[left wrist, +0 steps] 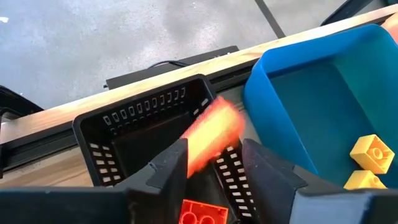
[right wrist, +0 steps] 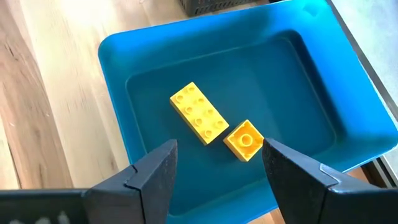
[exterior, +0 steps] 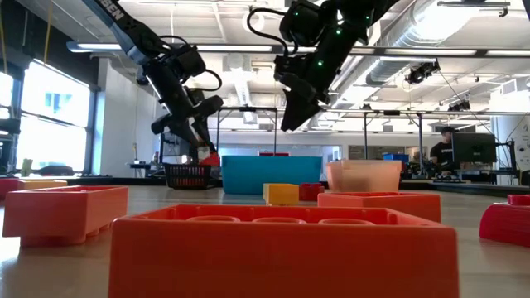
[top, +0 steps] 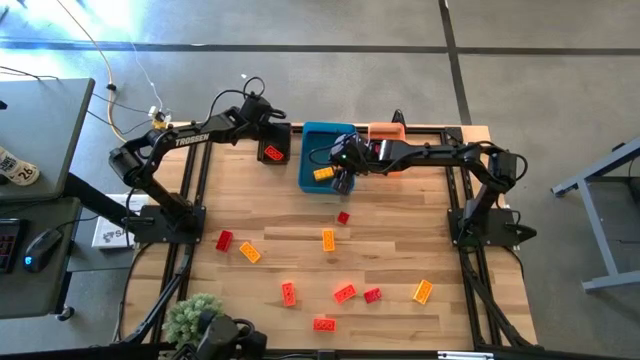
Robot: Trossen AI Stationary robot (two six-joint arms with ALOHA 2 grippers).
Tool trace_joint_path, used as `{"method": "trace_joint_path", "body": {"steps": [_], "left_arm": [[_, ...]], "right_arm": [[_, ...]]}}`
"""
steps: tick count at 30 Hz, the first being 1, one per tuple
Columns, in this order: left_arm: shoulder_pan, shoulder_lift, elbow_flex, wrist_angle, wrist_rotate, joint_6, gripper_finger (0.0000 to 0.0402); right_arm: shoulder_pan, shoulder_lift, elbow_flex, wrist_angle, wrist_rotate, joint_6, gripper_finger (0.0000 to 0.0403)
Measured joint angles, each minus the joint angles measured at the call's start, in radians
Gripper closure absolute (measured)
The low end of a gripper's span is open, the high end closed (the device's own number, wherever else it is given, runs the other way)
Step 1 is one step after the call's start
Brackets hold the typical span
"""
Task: Sort & place blocks by color
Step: Put the orange game piece into the black bin, then put the red game piece into the orange bin
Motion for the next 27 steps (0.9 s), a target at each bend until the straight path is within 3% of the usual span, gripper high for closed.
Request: {"method": "trace_joint_path", "body": {"steps": [5,10,21,27], "left_arm": [[0.000,0.000,0.000,-0.001,0.004,-0.001,0.0244],[0.000,-0.016,0.000,-0.001,0.095,0.001,0.0243],[-0.020,-0.173,0.000,-0.021,0.247,0.018,0.0243],[-0.081,-0.266,0.000,-0.054,0.259,0.023,0.0243]], "right_arm": [[0.002,0.000,0.000,-0.030,-0.001,0.000,0.0178],[0.012,0.000,0.000,-0.073,-0.031,0.074,0.0178],[0.051,0.000,0.000,-0.189,-0.232,0.282,0.0178],[0.115,0.000,0.000,-0.228,-0.287,0.393,0.0178]]}}
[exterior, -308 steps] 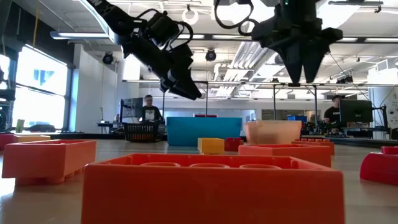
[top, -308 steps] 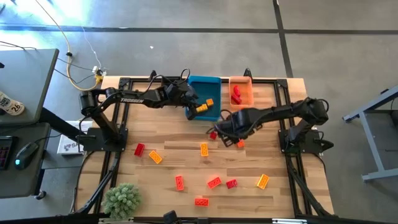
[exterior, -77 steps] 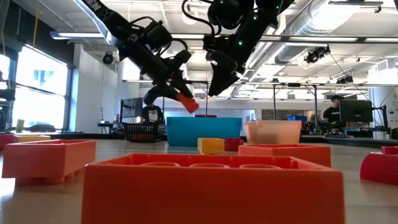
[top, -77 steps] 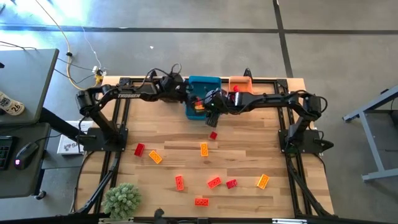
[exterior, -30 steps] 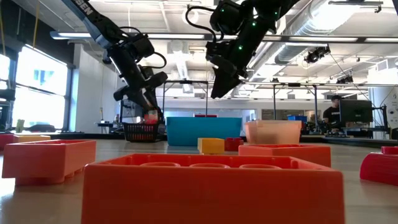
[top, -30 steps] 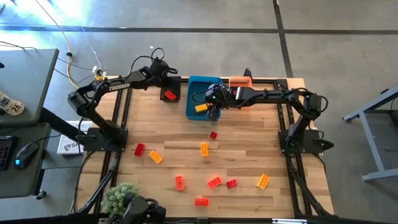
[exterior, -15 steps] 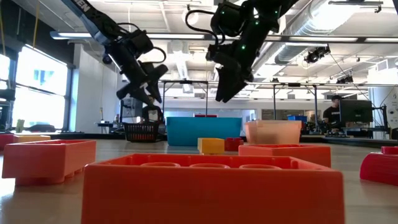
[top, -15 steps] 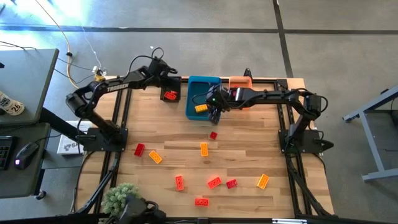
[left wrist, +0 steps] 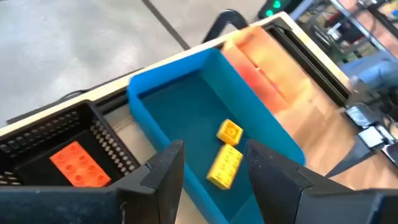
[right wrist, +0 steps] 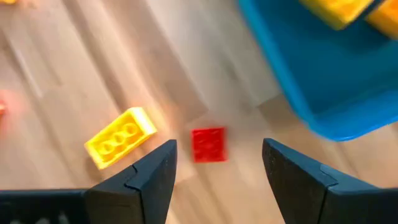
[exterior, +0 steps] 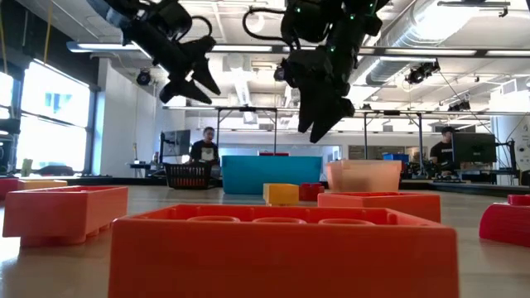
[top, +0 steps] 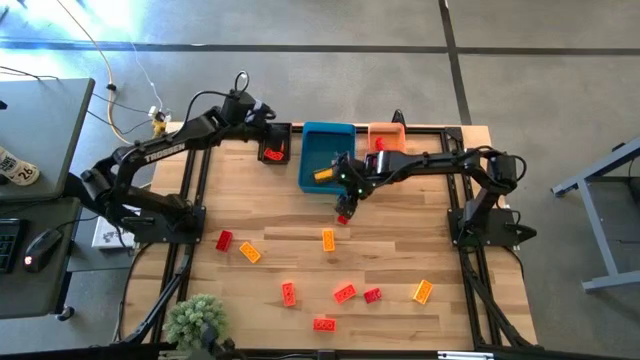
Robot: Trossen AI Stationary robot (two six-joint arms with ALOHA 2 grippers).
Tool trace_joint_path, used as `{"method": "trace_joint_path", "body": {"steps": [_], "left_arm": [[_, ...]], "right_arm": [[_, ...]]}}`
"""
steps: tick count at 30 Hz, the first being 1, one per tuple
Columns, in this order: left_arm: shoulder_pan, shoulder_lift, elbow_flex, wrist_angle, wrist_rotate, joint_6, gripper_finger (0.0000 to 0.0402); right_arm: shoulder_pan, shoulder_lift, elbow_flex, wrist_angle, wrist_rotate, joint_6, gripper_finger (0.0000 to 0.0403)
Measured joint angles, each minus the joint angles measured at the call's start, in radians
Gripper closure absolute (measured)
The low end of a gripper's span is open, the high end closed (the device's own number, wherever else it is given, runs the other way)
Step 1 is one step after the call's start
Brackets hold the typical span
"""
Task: Sort & place blocks by color
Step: Put the red game piece into the orange bin
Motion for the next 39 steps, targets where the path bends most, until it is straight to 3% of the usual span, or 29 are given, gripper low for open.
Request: {"method": "trace_joint_path", "body": {"steps": [7,12,28,39], "left_arm": [[-0.111,-0.066,0.000,-0.069,0.003,0.013,0.0243],[-0.207,-0.088,0.000,-0.112,0.002,0.013,0.0243],[-0.473,-0.090,0.000,-0.126,-0.006,-0.040,0.0243],[-0.544,-0.090,0.000,-0.125,-0.128,-0.042,0.0243]], "right_arm": [[0.072,0.000,-0.013,0.005,0.007,0.077,0.0178],[0.116,-0.001,-0.041,0.020,0.088,0.094,0.0178],[0.151,0.005,-0.170,0.248,0.185,-0.088,0.0178],[0.148,0.006,-0.287,0.382,0.229,-0.091,0.0178]]}}
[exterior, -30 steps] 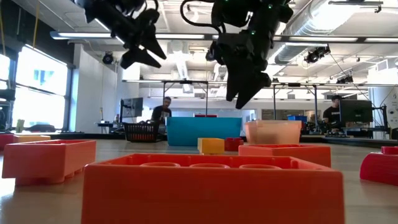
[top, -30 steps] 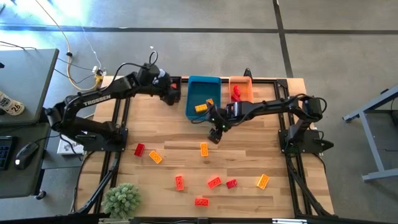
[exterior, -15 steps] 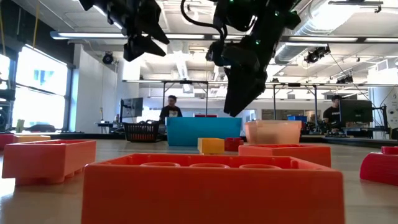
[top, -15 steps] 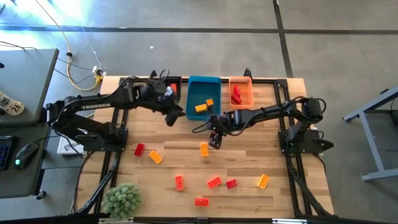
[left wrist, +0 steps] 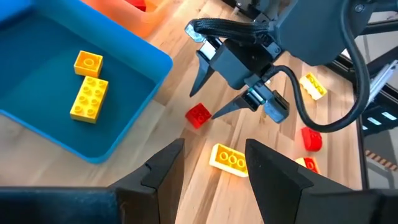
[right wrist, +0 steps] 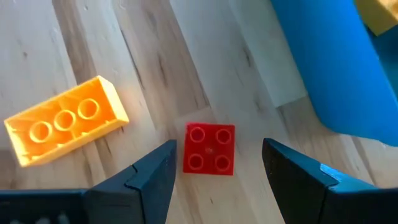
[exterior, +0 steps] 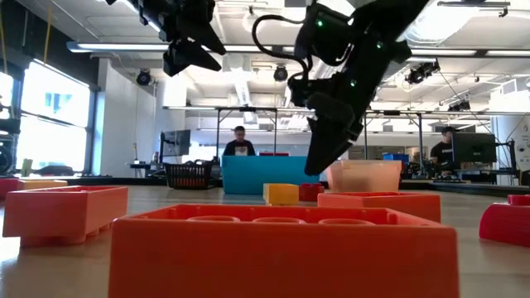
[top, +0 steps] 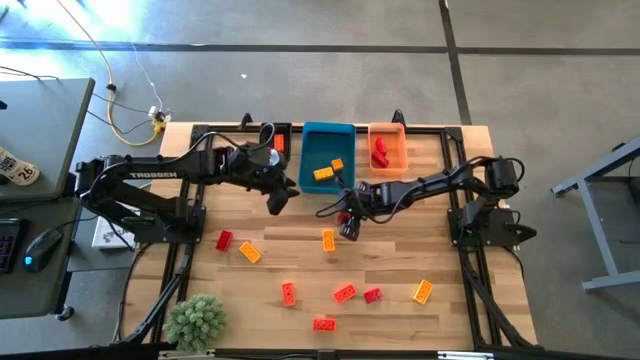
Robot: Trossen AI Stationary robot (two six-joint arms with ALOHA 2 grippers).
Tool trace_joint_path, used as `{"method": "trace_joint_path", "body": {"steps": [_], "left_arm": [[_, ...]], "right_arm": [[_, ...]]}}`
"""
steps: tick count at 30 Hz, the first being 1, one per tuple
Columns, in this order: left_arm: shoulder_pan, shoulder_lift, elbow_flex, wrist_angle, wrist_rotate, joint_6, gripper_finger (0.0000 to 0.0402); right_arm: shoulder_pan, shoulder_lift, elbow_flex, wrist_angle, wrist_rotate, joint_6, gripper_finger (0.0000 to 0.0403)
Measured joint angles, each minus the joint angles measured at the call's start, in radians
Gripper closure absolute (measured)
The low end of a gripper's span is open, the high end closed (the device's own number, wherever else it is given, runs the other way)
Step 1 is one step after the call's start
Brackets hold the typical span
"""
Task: Sort & place blocks by color
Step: Put the red game piece into the orange bin
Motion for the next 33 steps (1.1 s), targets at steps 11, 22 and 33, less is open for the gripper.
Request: {"method": "trace_joint_path", "body": {"steps": [11,22,33], "left_arm": [[0.000,0.000,0.000,0.001,-0.062,0.002,0.0243],[0.001,0.000,0.000,0.005,-0.064,0.002,0.0243],[0.027,0.000,0.000,0.008,-0.064,0.002,0.0243]], "right_arm": [[-0.018,0.000,-0.081,0.149,-0.018,0.030,0.0178],[-0.019,0.071,-0.095,0.208,-0.044,0.038,0.0179],[-0.020,0.069,-0.094,0.217,-0.046,0.095,0.0290]]}}
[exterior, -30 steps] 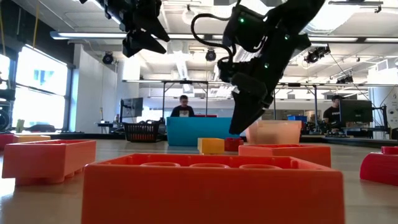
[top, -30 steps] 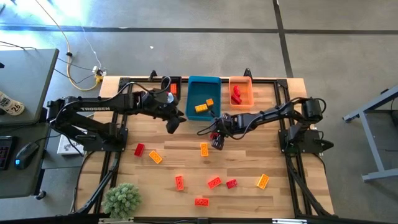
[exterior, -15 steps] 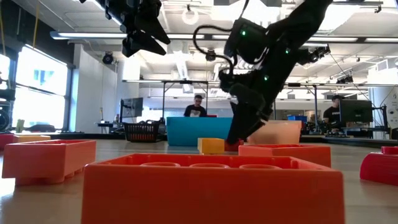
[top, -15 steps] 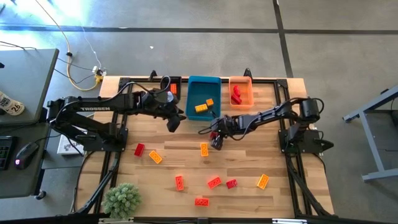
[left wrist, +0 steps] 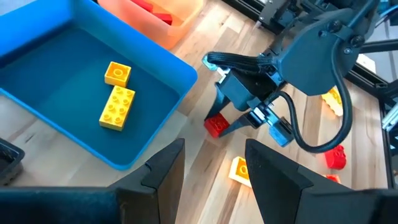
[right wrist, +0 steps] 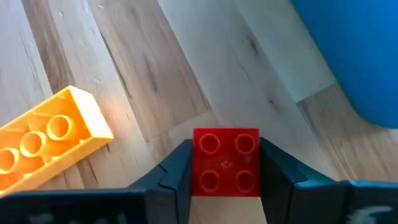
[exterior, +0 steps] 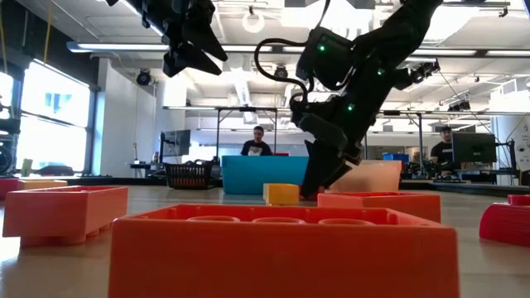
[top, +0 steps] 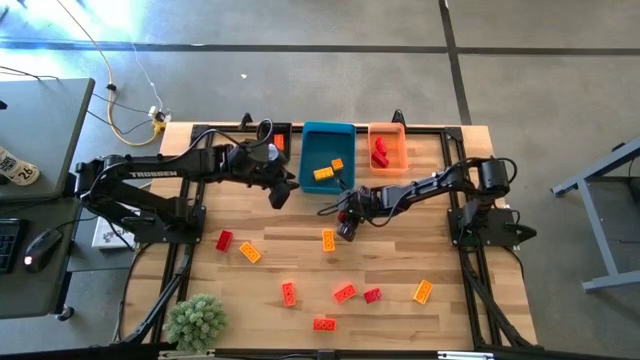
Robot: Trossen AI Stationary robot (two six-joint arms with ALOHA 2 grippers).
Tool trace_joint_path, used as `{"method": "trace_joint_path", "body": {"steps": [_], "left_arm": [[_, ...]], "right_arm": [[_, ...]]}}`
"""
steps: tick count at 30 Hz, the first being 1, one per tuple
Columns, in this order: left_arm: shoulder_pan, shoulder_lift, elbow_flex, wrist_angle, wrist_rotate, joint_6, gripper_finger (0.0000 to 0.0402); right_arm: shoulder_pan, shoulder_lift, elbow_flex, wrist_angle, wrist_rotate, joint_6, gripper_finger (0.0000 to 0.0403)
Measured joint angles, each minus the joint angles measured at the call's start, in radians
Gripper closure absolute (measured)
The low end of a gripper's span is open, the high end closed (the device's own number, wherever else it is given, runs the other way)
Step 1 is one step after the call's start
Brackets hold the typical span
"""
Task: Sort & place blocks by color
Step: Put the red game piece into the orange bin
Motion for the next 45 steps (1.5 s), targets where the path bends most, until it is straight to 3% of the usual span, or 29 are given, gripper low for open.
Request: {"method": "trace_joint_path", "body": {"steps": [9,16,29,36,45], "left_arm": [[0.028,0.000,0.000,0.000,0.000,-0.009,0.0243],[0.057,0.000,0.000,0.002,-0.003,-0.029,0.0243],[0.093,0.000,0.000,0.002,-0.060,-0.071,0.0243],[0.093,0.000,0.000,0.001,-0.104,-0.115,0.0243],[0.093,0.000,0.000,-0.002,-0.113,-0.198,0.0243]], "right_arm": [[-0.027,-0.053,-0.001,-0.003,-0.139,-0.023,0.0290],[-0.099,-0.198,-0.001,-0.011,-0.138,-0.097,0.0290],[-0.341,-0.458,0.000,-0.114,0.033,-0.259,0.0290],[-0.509,-0.466,0.000,-0.203,0.038,-0.298,0.0290],[-0.657,-0.370,0.000,-0.344,-0.007,-0.355,0.0290]]}}
